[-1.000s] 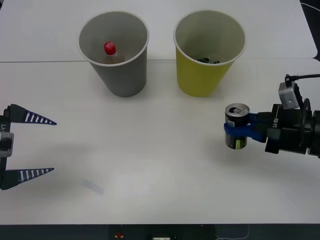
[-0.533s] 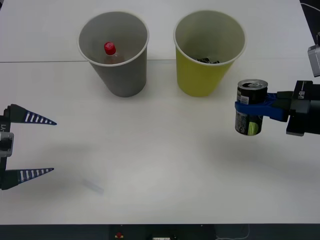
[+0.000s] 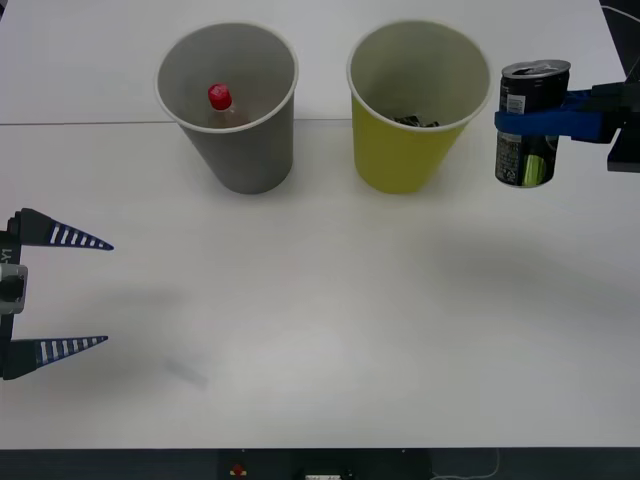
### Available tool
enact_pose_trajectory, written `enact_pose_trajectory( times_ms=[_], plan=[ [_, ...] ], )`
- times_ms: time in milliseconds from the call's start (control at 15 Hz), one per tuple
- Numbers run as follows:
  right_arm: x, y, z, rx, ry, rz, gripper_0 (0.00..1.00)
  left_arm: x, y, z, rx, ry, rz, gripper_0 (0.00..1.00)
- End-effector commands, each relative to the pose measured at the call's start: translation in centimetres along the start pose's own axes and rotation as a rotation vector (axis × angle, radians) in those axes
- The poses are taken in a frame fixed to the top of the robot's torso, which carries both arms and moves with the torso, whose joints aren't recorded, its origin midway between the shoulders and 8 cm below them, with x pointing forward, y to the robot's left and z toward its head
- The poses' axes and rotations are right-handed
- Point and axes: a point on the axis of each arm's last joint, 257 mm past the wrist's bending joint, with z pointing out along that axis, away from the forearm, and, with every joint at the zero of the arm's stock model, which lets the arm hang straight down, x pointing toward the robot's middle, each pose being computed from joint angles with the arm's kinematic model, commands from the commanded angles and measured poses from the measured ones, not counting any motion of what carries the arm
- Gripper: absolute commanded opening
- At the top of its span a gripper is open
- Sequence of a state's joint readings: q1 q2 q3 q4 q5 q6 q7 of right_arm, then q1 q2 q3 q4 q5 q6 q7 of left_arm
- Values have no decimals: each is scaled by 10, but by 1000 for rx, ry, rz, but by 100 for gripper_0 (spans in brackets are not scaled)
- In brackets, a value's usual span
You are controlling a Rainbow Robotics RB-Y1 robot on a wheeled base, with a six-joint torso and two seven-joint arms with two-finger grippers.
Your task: Put the can into the green bin and the plastic bottle into the gray bin
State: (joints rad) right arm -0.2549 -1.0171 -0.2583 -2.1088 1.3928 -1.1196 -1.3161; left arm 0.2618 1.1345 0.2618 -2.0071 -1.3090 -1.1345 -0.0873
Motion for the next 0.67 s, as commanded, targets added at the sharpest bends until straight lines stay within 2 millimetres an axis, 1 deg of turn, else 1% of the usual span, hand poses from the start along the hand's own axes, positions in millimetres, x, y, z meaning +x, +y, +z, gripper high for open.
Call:
enact_pose_trajectory(
  times_ms=[67, 200, 267, 467, 533, 667],
  plan=[
    [-20, -20, 4, 11, 18, -11, 0, 0, 0, 0, 0, 0, 0, 100],
    [-32, -36, 17, 35, 21, -23, 0, 0, 0, 0, 0, 0, 0, 100],
    [-39, -48, 25, 62, 27, -37, 0, 0, 0, 0, 0, 0, 0, 100],
    [-57, -74, 47, 109, 40, -44, 0, 0, 0, 0, 0, 0, 0, 100],
    [-62, -87, 58, 125, 50, -31, 0, 0, 0, 0, 0, 0, 0, 100],
    [-70, -103, 73, 154, 60, -23, 0, 0, 0, 0, 0, 0, 0, 100]
  ],
)
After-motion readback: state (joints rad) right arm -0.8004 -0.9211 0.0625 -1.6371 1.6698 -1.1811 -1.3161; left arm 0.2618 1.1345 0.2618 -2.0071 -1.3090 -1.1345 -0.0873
